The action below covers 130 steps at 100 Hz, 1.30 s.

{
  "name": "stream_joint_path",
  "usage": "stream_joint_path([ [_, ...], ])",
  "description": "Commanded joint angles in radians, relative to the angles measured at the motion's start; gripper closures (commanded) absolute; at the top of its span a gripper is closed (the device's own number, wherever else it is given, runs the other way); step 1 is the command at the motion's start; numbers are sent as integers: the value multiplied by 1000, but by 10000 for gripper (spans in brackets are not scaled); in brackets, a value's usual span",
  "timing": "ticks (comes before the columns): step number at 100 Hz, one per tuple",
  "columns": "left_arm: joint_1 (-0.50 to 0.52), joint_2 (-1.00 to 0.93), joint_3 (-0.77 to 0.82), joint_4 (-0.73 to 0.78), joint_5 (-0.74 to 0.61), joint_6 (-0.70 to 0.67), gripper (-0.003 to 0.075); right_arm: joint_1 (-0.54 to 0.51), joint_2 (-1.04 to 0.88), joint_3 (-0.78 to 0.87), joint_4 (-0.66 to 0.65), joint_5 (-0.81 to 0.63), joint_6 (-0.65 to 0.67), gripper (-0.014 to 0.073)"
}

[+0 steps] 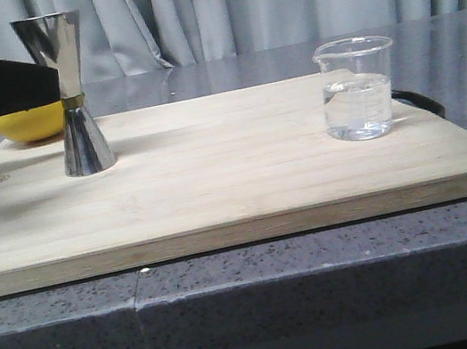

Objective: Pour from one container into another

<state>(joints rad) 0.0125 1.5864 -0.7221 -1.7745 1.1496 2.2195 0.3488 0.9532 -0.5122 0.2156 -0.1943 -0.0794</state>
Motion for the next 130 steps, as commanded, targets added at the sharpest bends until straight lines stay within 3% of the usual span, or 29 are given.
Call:
stream_joint_path([
  [1,-12,-4,-39,-66,97,22,157,1,-7,-27,-15,-87,-8,35],
  [48,-122,128,-147,-66,97,35,157,1,-7,-27,-15,-89,-8,35],
  [59,-126,130,-149,-66,102,35,187,1,-7,-27,-15,-89,-8,35],
  [101,-126,130,-149,-66,127,35,461,1,-7,-27,-15,-93,-8,35],
  [130,-126,130,-149,-66,125,35,706,1,-7,-27,-25,-93,-8,35],
])
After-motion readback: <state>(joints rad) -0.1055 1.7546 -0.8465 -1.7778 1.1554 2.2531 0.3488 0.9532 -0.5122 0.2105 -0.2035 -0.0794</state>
